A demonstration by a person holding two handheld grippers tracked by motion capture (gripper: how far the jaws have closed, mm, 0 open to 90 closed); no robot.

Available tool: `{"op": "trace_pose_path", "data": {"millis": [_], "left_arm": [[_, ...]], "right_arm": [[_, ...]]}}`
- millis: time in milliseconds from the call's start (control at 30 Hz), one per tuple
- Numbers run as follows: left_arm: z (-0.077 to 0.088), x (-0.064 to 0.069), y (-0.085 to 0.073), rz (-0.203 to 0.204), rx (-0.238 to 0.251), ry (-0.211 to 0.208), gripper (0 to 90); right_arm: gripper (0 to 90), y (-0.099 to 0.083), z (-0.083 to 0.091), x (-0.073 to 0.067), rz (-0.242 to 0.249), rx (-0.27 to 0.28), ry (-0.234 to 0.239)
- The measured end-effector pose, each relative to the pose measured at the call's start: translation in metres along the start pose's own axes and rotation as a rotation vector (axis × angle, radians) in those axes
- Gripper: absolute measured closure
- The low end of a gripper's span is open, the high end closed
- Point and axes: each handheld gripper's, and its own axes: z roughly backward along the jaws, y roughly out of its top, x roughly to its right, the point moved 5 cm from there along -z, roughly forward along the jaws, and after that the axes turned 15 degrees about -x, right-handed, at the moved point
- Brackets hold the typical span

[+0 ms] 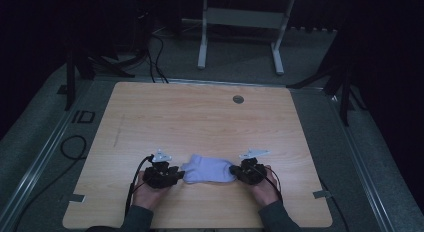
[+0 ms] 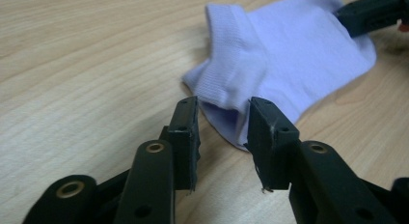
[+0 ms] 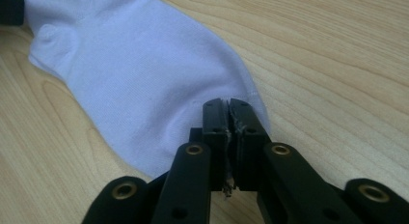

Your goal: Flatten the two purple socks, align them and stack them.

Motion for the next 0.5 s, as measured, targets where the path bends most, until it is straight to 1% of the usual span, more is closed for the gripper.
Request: {"op": "trace_pose_path", "data": {"millis": [100, 133, 167, 233, 333, 433, 500], "left_arm": [[0.002, -0.003, 0.002, 0.003, 0.018, 0.008, 61.3], [0.003, -0.004, 0.002, 0.000, 0.020, 0.016, 60.5], [0.003, -0.005, 0.004, -0.010, 0.024, 0.032, 59.4], [0.004, -0.007, 0.006, -0.026, 0.032, 0.068, 59.4], [0.006, -0.009, 0.008, -0.043, 0.047, 0.109, 59.4], [0.006, -0.012, 0.009, -0.040, 0.046, 0.134, 59.4], [0.005, -0.014, 0.010, -0.039, 0.043, 0.147, 59.6]], "right_arm": [[79.5, 0.000, 0.001, -0.002, 0.021, 0.010, -0.011], [77.4, 0.000, 0.001, -0.003, 0.024, 0.013, -0.007], [75.3, 0.000, 0.003, -0.003, 0.025, 0.023, -0.003], [73.0, 0.000, 0.006, -0.002, 0.015, 0.041, -0.004], [69.5, 0.000, 0.015, 0.001, -0.001, 0.079, -0.010], [65.8, -0.001, 0.021, 0.007, -0.017, 0.112, -0.015], [64.4, -0.002, 0.023, 0.011, -0.032, 0.122, -0.023]]}}
